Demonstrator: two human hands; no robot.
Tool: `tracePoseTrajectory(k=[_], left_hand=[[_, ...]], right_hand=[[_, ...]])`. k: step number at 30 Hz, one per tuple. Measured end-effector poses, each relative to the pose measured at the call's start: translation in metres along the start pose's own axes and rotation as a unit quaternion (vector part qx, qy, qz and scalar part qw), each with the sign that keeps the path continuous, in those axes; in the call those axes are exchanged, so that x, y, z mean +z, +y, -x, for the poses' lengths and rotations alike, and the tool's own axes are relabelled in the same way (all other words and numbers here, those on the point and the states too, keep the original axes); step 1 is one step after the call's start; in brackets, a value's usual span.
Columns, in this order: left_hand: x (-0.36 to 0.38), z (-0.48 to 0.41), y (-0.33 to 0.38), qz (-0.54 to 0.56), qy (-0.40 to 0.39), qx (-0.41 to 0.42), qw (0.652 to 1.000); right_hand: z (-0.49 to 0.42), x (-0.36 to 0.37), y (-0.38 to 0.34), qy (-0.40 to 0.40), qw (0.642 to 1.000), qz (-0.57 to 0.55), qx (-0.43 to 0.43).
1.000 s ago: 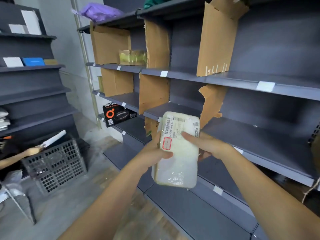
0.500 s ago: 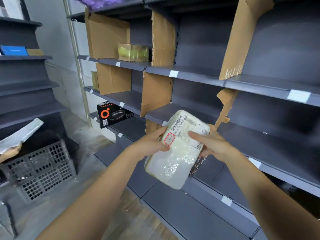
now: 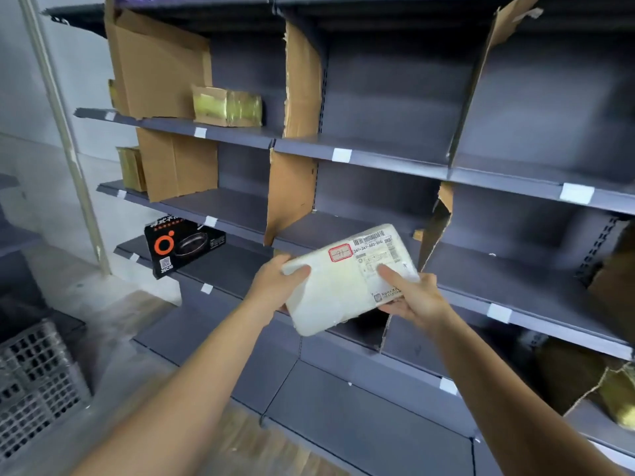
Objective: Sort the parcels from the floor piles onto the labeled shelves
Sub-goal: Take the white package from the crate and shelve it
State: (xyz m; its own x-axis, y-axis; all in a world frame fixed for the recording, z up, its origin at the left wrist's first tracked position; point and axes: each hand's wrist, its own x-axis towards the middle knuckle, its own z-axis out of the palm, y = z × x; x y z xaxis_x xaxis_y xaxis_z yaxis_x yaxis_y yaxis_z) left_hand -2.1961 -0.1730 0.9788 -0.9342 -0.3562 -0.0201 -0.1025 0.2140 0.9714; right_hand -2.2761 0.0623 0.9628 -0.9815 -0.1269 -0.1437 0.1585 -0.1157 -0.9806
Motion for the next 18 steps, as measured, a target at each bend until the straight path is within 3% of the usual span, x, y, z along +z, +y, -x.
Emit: tracePoseTrajectory(k=[6, 18], left_hand=[[-0.016, -0.004, -0.008, -0.041, -0.014, 0.043, 0.998], [-0.018, -0.009, -0.01, -0.063, -0.037, 0.086, 0.994]], right_hand=[[0.007, 0.002, 0.013, 0.007, 0.992, 0.128, -0.002], [0.022, -0.001, 0.014, 0.005, 0.987, 0.159, 0.019]])
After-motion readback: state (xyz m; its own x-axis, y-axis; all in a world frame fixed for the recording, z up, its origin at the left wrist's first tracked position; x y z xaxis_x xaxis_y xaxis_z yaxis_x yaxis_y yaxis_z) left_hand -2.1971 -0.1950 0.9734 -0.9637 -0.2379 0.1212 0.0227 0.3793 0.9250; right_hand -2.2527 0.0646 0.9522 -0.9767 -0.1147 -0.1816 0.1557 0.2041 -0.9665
